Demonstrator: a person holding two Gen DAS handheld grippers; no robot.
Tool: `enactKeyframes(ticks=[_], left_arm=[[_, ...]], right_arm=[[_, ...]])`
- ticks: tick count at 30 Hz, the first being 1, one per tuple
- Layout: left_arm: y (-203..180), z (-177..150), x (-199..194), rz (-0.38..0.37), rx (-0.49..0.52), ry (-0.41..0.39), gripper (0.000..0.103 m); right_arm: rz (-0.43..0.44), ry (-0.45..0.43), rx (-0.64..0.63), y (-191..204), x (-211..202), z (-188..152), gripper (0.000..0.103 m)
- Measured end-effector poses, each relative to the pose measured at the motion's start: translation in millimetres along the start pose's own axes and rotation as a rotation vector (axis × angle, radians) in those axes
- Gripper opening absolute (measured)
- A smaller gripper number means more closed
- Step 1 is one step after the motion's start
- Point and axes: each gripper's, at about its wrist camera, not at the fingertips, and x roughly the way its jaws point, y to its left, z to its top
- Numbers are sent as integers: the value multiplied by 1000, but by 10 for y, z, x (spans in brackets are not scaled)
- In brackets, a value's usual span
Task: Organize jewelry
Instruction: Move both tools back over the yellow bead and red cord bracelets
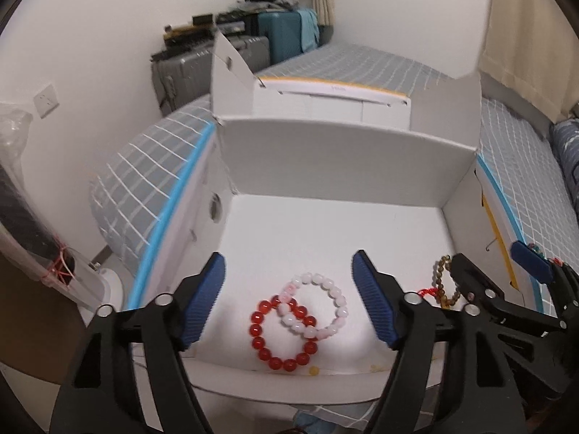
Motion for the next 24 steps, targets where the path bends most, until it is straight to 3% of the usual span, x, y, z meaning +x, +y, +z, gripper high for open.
enactKeyframes(ticks=[4,10,24], left_arm=[[39,7,-61,6,-6,-32,88],[1,33,-138,-5,-3,-57,97],[-669,55,-399,-101,95,-94,97]], right_arm=[[-23,-34,5,-35,-93,14,95],[-61,-50,-5,-116,-200,34,95],[-135,-95,72,-745,-666,-29,95]])
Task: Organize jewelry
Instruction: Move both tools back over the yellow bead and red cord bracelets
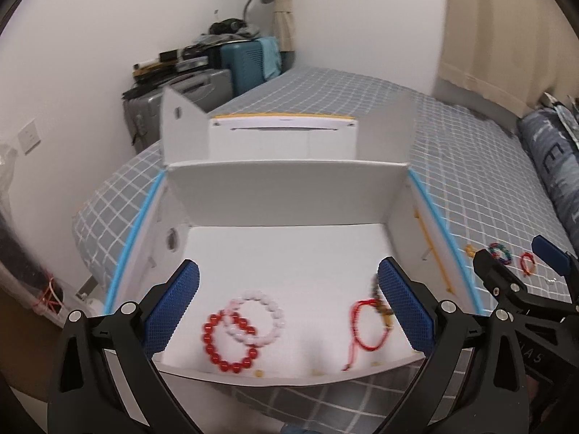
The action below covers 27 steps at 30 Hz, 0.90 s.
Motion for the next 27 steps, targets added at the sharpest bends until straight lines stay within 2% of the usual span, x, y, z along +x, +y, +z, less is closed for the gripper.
enactKeyframes(ticks=[9,13,20,24,27], left_arm=[[-695,97,-43,-90,71,11,97],[-1039,119,-15,-140,114,27,97],[-1680,172,268,-201,161,92,97],[-2096,216,477,-220,211,125,97],[-2378,252,700,-262,219,170,97]], right_arm=[[-77,-2,64,-681,-198,-12,95],[-109,8,114,-1126,-265,-9,95],[-165,43,174,-1811,-175,43,95],[-194,77,192,-2215,-19,40,95],[-212,98,202,-2418,120,32,95]])
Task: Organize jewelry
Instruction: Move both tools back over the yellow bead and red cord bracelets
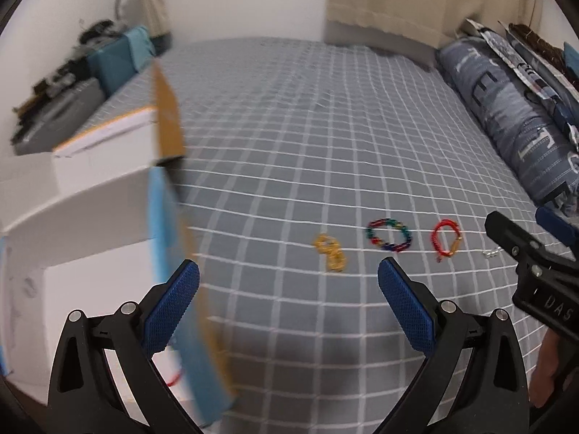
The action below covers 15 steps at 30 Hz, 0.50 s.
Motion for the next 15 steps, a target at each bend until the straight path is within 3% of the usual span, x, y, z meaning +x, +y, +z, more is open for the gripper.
enactKeyframes(ticks=[7,15], left_arm=[[-320,141,765,-68,21,108,97],[-312,30,1425,-45,22,177,97]], right_arm=[[-18,84,25,-336,583,46,95],[-1,178,50,-570,1190,-50,95]])
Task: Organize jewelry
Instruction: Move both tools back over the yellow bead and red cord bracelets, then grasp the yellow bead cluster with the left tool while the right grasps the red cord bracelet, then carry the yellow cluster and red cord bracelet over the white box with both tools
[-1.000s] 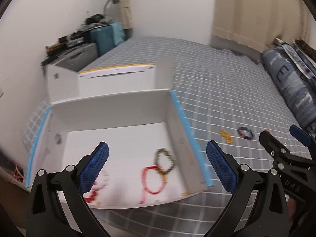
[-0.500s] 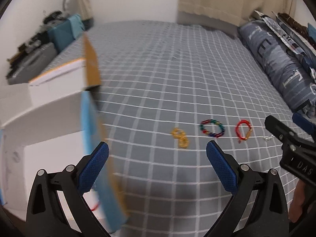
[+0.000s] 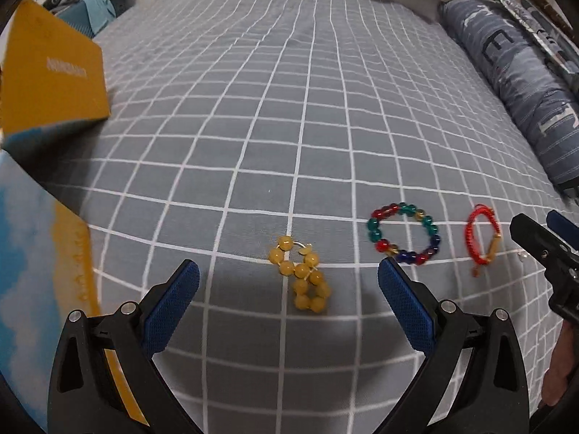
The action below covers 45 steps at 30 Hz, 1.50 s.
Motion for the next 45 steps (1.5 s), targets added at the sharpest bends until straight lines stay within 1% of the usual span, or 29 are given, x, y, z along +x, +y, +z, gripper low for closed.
enactKeyframes(ticks=[3,5,6,10,11,12,14,15,17,18,20,21,22,23,26,29,30,31,35,36,37,45], left_arm=[[34,-20,135,11,-13,16,97],[52,-21,178,8,-21,21,97],[46,-26,196,7,-21,20,97],[4,-51,239,17,-2,16,94],[-14,-63,245,20,7,17,89],[-41,-71,238,23,17,20,86],[-78,-87,223,25,34,15,75],[-102,-89,217,24,39,16,72],[-153,-103,188,14,55,21,55],[-170,-109,176,7,63,23,51],[-207,-123,153,-6,72,27,37],[-224,-130,143,-11,77,29,34],[-238,-142,127,-14,78,29,28],[-242,-152,115,-17,77,29,25],[-233,-165,88,-21,68,27,19],[-226,-179,56,-29,54,26,19],[-229,-182,45,-27,55,22,19],[-228,-179,45,-25,56,20,19],[-219,-174,40,-16,62,11,18],[-215,-175,33,-16,62,8,16],[-204,-171,30,-21,60,9,9],[-140,-166,32,-28,57,10,9]], right_arm=[[-4,40,2,-46,197,-26,89],[3,53,11,-72,270,-52,88],[0,66,13,-87,321,-59,84],[7,94,26,-137,420,-94,77],[8,97,27,-141,436,-100,76],[11,102,28,-143,459,-111,76],[15,114,25,-153,501,-122,72],[17,125,22,-158,528,-129,69],[20,132,24,-157,551,-138,66],[22,136,24,-162,564,-140,65],[26,139,25,-161,574,-146,61],[27,137,28,-163,576,-145,59],[26,138,31,-161,584,-145,56],[22,141,32,-158,591,-145,53],[17,138,40,-165,607,-141,46],[12,134,45,-173,597,-146,29],[12,134,47,-179,590,-145,16],[14,135,48,-185,579,-147,11],[15,126,47,-165,539,-166,9],[15,122,50,-163,533,-172,9],[14,120,51,-160,527,-187,9],[0,93,63,-177,435,-198,9]])
